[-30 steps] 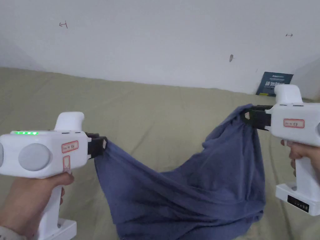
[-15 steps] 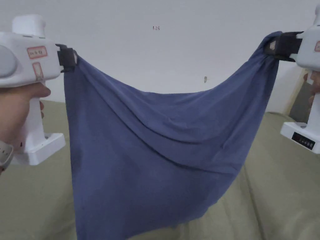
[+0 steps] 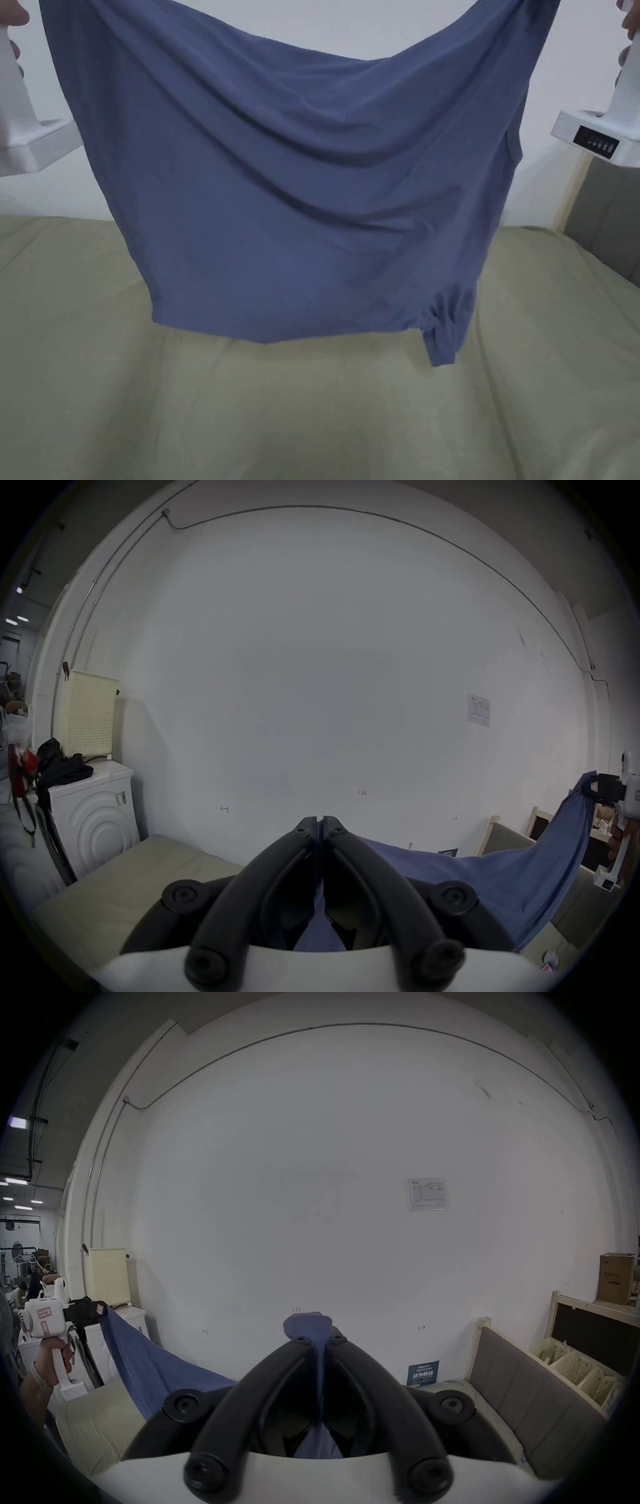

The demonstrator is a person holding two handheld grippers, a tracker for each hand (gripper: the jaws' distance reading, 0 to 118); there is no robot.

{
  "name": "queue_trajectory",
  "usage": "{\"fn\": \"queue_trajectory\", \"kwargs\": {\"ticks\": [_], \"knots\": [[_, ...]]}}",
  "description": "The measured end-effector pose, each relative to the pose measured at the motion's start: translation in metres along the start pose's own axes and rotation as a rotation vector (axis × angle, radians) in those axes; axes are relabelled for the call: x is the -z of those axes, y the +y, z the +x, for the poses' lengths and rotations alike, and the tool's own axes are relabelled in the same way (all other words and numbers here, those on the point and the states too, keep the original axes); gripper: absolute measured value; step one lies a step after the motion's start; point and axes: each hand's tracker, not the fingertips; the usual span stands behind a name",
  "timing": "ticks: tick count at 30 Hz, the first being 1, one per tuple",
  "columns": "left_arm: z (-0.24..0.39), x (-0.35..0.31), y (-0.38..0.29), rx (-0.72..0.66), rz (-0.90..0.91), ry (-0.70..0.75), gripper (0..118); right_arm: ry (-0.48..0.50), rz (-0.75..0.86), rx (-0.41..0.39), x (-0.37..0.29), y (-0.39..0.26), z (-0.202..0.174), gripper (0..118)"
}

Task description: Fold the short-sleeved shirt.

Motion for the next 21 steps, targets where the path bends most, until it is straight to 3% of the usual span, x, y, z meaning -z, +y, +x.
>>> {"fn": "queue_trajectory", "kwargs": {"ticks": [8,12,17,21], "knots": [[0.003,0.031,-0.069,0.055,-0.074,-0.021,0,0.004,-0.09,-0.002,0.022,-0.069,0.005,3],[-0.001,0.036,-0.147,0.033,-0.191,-0.038,0,0.01,-0.182,0.071,0.016,-0.142,0.01,3],[0.003,0.002,-0.227,-0.033,-0.277,-0.064,0,0.008,-0.256,0.128,-0.004,-0.217,0.02,3],[-0.011,-0.054,-0.264,-0.026,-0.302,-0.088,0,0.021,-0.292,0.188,-0.064,-0.254,0.029,3]]}}
